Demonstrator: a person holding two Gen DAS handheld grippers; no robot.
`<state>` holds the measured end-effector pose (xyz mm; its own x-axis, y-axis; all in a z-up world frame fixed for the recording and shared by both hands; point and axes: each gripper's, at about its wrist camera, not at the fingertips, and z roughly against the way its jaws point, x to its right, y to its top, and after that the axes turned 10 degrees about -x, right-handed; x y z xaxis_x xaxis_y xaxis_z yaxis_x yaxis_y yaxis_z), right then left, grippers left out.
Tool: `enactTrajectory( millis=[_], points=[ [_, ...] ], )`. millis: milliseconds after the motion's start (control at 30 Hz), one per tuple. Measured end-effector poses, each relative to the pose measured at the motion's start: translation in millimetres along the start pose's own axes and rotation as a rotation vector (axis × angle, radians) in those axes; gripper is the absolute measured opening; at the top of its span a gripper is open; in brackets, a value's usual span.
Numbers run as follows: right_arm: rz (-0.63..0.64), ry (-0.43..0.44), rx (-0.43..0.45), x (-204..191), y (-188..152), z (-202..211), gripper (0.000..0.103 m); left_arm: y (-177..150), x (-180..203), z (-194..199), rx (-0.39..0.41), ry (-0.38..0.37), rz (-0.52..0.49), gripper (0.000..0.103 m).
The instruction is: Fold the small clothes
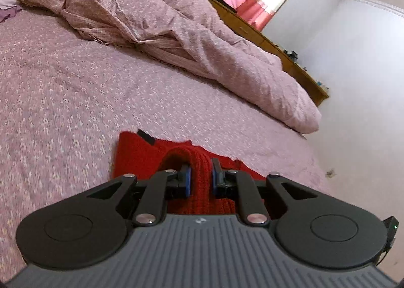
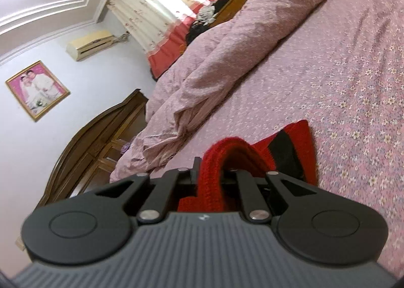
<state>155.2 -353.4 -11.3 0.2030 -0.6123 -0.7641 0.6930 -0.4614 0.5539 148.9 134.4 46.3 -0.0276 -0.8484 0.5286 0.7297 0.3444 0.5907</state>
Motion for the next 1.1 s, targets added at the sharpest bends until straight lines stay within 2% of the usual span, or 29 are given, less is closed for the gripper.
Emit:
enactTrajectory(
  millis=[300,567,633,700,900,967,1000,1033,1100],
  points=[
    [-0.051,-0.079,0.01,25,19,-37,0.01,23,-31,-51,-0.035,0.145,0.033,0.017],
    [-0.114,-0.175,-0.021,55,15,-70,0.012,24,-40,-92,-0.09,0.244,-0.019,0.017],
    [-0.135,-0.209,-0.034,63,11,-74,0.012,22,-44,-100,-0.105,0.257,-0.029,0.017],
    [-0.138,-0.208,-0.031,69,5,-75,0.01,19,-46,-102,-0.106,0.262,-0.042,0.018],
    [-0.11,-0.24,-0.036,61,3,-72,0.011,21,-39,-97,-0.118,0.275,-0.057,0.021],
    [-0.096,-0.258,-0.044,55,4,-70,0.013,21,-35,-90,-0.117,0.28,-0.058,0.028],
    [-0.085,-0.269,-0.048,51,5,-71,0.016,21,-32,-86,-0.111,0.292,-0.059,0.039],
    [-0.07,-0.279,-0.049,46,4,-69,0.025,22,-30,-82,-0.104,0.31,-0.06,0.055],
    [-0.046,-0.286,-0.036,36,3,-65,0.052,21,-22,-73,-0.076,0.35,-0.078,0.068]
  ],
)
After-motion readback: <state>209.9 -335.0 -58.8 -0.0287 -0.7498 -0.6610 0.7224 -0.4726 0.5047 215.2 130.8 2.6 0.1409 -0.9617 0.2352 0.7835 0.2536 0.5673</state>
